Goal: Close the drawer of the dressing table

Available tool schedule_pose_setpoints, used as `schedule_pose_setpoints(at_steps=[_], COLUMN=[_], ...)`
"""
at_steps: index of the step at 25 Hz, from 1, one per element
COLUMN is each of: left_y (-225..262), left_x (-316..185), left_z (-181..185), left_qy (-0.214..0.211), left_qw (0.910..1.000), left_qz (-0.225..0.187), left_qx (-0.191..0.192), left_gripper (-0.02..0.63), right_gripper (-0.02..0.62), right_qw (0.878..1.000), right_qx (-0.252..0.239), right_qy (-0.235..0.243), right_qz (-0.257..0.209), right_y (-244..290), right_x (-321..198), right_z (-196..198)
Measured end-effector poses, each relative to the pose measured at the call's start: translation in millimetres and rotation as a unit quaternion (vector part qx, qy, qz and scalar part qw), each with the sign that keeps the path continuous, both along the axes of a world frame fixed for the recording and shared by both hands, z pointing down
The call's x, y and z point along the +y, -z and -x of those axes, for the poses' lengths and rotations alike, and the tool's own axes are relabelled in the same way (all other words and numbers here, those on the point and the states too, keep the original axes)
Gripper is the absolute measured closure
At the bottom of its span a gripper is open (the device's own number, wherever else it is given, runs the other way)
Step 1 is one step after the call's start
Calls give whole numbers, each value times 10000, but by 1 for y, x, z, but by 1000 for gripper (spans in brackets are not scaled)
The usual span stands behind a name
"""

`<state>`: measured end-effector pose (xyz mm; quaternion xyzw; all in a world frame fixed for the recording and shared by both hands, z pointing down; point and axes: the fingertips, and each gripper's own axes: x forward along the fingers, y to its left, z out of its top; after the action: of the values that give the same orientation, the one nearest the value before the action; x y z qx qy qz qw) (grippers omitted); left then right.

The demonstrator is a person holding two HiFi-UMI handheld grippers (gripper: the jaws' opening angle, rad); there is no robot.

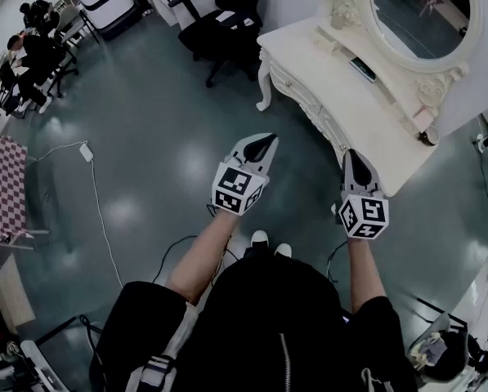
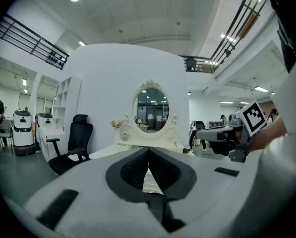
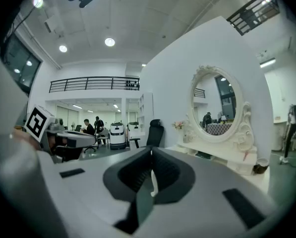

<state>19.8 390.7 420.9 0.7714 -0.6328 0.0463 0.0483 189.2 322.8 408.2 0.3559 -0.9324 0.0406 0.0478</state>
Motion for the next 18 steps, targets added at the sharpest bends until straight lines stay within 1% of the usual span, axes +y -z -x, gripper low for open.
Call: schedule_pose_setpoints(at_steps=[3, 6, 9, 13, 18], left_y=[-1, -2, -4, -8, -17], left_x=[-5, -8, -12, -17, -27], left_z=[3, 7, 11, 22, 36], left_qy=[-34, -42, -84, -148, -232], left_qw=[10000, 10000, 10000, 9999, 9997], left_qz=[-10, -33, -40, -49, 3], left_qx=[-3, 14, 3, -11, 18], left_gripper=[601, 601, 601, 601, 601], right_gripper=[594, 594, 594, 594, 594], right_qw=[10000, 9998, 9995, 9995, 9999], right_qx=[81, 78, 101, 215, 109], right_qy=[-33, 163, 258, 231, 119], right_qz=[-48, 39, 143, -28, -27], right_y=[0, -4, -11, -13, -16], right_x=[-4, -2, -3, -5, -12], right_z=[3, 13, 21, 35, 48])
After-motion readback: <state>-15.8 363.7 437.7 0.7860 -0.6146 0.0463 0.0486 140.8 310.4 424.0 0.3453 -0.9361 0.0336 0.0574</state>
